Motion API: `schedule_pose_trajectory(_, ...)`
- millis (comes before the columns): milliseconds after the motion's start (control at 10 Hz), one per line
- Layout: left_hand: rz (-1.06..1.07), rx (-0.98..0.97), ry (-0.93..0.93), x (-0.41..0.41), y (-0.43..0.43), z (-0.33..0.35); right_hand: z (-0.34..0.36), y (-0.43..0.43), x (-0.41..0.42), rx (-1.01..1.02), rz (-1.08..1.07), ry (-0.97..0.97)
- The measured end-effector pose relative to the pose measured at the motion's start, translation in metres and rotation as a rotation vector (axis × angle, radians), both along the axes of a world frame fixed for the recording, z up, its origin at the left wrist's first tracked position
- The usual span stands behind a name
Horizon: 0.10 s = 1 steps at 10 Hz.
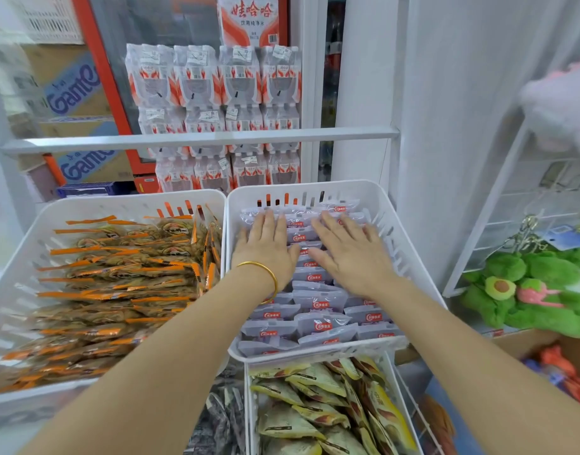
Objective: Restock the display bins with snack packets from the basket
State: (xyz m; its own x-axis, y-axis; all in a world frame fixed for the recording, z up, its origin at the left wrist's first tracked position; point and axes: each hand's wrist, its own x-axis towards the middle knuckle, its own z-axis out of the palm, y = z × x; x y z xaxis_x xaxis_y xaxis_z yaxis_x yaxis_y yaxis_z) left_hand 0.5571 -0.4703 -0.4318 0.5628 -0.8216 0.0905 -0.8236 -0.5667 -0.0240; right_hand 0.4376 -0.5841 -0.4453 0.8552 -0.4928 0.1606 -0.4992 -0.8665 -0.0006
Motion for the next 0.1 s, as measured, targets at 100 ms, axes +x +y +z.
schedule_pose_trajectory(100, -0.014, -0.080, 0.036, -0.0101, 0.0112, 0.0080, 0.0086, 0.0079, -0.0117, 0.046, -0.036, -0.083)
